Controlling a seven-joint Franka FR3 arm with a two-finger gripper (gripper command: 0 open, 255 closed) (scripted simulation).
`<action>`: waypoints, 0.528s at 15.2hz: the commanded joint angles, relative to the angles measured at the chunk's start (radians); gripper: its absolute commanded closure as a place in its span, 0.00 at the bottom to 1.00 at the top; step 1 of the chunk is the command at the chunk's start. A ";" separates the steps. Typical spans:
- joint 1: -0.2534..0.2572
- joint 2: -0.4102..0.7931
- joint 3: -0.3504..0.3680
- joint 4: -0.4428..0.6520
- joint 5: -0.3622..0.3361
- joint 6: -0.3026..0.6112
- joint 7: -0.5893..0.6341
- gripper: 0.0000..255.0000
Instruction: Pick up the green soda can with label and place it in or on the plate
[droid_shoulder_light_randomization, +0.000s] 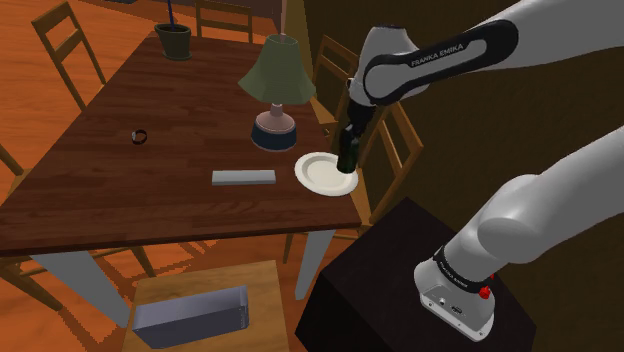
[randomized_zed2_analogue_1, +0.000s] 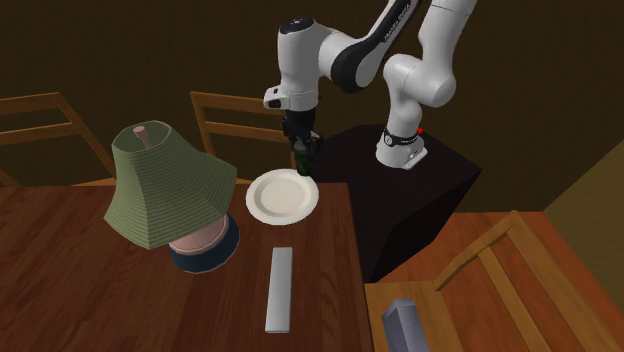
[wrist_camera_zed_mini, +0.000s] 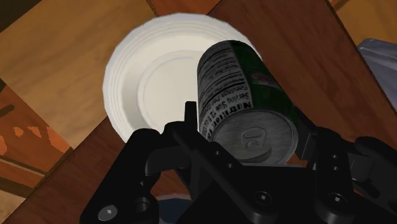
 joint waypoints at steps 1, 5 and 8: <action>-0.009 0.068 -0.011 0.083 -0.005 -0.015 -0.016 1.00; -0.021 0.199 -0.026 0.246 -0.007 -0.048 -0.042 1.00; -0.021 0.220 -0.026 0.227 -0.007 -0.007 -0.042 1.00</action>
